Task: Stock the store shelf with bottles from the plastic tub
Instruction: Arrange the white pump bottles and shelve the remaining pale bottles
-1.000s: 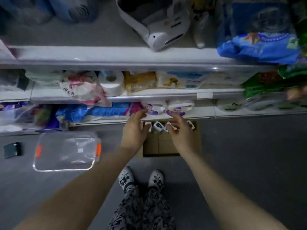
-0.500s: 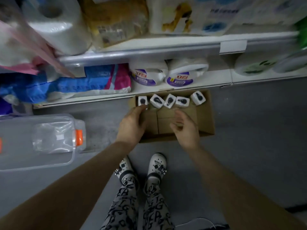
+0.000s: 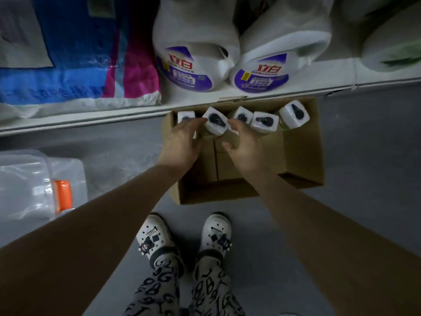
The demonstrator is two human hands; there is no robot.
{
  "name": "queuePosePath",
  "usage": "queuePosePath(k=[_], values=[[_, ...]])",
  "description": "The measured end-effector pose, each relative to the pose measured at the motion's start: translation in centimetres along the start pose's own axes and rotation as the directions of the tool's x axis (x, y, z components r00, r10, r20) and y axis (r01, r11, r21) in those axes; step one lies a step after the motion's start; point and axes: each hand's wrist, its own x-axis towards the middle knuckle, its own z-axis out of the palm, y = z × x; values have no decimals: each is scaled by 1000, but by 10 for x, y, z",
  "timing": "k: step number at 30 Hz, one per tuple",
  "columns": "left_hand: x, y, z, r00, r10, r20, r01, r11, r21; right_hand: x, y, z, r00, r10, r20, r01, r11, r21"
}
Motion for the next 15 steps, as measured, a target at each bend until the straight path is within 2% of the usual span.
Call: queuePosePath(k=[7, 11, 15], values=[[51, -41, 36, 995, 96, 22, -99, 984, 148, 46, 34, 38, 987, -141, -72, 122, 970, -212], [68, -55, 49, 993, 115, 35, -120, 970, 210, 55, 36, 55, 993, -107, -58, 84, 946, -313], [68, -59, 52, 990, 139, 18, -140, 965, 221, 55, 32, 65, 980, -105, -169, 39, 935, -353]])
